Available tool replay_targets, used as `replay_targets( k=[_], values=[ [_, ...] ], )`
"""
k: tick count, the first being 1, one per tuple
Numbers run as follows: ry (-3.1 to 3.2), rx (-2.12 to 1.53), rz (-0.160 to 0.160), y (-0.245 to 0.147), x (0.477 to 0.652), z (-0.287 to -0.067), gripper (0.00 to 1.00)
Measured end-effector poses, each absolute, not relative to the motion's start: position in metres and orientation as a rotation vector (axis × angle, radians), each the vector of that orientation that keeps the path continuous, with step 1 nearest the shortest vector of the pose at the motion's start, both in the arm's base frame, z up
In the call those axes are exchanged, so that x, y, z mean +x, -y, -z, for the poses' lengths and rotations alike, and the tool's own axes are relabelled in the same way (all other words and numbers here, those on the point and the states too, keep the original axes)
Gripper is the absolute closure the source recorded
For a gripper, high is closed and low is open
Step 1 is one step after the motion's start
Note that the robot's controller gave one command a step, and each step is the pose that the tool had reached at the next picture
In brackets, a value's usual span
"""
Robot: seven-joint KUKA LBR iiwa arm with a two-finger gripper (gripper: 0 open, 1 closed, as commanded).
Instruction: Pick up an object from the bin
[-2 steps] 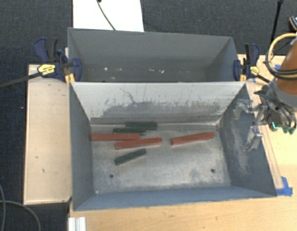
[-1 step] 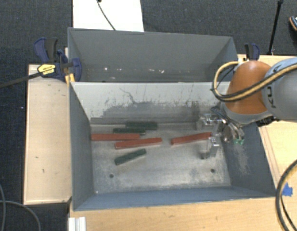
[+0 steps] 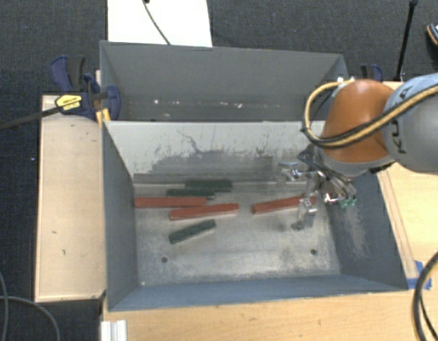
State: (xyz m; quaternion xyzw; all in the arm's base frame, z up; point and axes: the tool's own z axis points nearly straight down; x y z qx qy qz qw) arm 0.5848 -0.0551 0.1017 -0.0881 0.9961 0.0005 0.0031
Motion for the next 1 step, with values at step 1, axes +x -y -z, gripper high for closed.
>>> replay_targets(
  k=[1],
  values=[
    [-3.131,-0.114,0.000,0.0567,0.5869,-0.1096,0.00]
  ],
)
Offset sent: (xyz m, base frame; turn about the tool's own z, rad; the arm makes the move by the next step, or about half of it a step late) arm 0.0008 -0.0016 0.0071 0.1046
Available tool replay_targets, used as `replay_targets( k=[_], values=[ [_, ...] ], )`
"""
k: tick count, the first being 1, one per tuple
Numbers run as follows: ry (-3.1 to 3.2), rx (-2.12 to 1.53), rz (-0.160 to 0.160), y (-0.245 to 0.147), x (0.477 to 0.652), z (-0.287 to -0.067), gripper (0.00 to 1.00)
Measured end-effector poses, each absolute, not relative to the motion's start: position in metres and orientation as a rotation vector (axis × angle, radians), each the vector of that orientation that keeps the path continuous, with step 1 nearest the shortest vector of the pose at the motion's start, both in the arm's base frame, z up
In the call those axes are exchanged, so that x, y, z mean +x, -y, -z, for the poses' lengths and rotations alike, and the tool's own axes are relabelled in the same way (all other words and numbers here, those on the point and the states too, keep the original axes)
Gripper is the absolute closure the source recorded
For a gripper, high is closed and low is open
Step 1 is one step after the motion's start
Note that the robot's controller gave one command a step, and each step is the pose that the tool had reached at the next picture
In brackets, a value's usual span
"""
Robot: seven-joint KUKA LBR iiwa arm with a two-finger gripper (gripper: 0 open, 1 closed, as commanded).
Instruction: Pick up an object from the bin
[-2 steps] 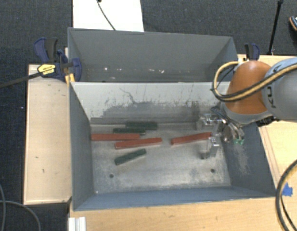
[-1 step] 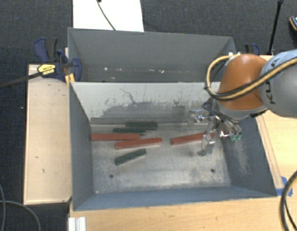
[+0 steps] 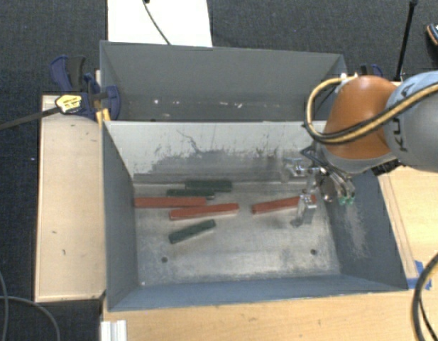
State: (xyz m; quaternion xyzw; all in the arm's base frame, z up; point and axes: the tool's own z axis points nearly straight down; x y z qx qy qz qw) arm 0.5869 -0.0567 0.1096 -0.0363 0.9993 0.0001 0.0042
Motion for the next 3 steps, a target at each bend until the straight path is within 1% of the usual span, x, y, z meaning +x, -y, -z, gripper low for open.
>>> replay_targets(
  k=[1,2,3],
  values=[
    [-3.141,-0.099,0.000,0.0733,0.5908,-0.0682,0.00],
    [-3.139,-0.103,0.000,0.0731,0.5915,-0.0689,0.00],
    [-3.138,-0.105,0.000,0.0732,0.5917,-0.0694,1.00]
  ],
)
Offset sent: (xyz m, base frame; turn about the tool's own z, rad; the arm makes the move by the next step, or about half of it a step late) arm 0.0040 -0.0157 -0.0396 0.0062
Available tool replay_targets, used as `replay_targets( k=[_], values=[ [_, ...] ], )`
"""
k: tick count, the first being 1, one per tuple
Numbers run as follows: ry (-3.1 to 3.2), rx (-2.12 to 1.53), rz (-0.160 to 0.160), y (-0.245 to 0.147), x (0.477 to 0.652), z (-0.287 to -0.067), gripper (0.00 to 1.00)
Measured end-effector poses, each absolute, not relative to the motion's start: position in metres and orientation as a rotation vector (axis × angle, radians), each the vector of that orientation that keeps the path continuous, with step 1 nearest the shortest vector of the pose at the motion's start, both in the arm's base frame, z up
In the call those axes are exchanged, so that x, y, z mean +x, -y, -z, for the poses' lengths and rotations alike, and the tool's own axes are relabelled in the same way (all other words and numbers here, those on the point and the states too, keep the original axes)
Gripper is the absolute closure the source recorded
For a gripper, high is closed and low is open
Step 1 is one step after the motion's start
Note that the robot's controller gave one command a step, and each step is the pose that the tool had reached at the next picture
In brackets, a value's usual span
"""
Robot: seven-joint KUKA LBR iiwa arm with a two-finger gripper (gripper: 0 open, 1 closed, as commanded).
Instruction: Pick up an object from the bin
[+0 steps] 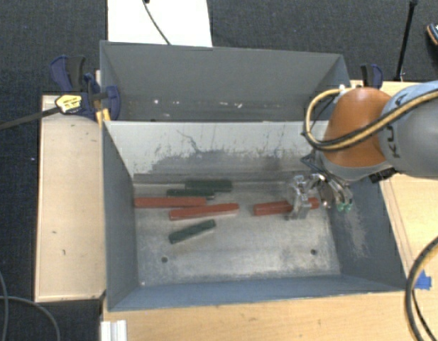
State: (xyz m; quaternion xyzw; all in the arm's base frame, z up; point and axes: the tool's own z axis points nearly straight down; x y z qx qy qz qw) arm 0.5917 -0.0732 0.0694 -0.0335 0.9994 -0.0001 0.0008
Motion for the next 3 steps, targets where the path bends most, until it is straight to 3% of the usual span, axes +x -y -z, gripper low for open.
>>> replay_targets(
  k=[1,3],
  values=[
    [-3.131,-0.109,0.002,0.073,0.594,-0.126,1.00],
    [-3.132,-0.118,0.002,0.073,0.597,-0.153,1.00]
  ],
)
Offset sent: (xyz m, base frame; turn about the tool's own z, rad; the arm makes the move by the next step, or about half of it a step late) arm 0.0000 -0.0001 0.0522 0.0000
